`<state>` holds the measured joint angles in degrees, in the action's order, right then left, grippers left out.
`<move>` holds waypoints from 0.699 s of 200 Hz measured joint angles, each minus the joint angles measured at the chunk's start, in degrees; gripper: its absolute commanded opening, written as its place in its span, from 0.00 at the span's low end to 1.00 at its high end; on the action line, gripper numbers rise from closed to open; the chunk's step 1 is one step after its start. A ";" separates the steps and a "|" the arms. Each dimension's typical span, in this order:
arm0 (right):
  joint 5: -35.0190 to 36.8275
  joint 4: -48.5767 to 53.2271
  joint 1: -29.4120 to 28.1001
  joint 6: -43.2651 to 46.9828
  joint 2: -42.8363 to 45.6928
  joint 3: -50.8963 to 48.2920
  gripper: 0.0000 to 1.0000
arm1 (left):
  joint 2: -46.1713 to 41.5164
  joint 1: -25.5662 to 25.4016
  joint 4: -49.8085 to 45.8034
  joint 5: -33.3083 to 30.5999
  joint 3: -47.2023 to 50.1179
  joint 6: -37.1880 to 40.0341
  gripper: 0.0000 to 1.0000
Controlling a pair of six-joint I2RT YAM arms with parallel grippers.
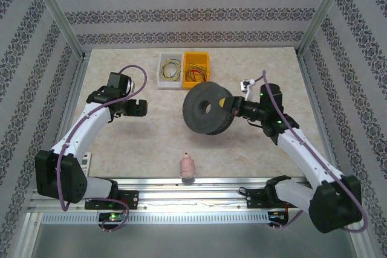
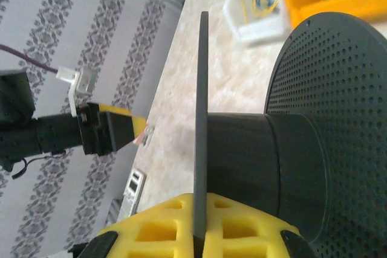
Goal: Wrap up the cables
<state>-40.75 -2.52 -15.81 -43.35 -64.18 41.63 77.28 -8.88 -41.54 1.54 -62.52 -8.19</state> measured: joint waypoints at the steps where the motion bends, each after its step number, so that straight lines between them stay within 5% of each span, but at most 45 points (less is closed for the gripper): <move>1: 0.00 -0.22 -0.15 -0.13 -0.22 -0.02 0.00 | 0.00 -0.04 0.00 0.00 0.00 0.00 1.00; 140: 0.13 -20.68 -0.50 0.07 -29.14 -0.59 0.00 | 2.29 -0.46 -0.07 0.87 0.02 0.24 1.00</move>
<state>-40.62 -23.20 -16.32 -43.29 -93.32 41.04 79.57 -9.34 -41.60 2.42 -62.50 -7.94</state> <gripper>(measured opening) 0.063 0.996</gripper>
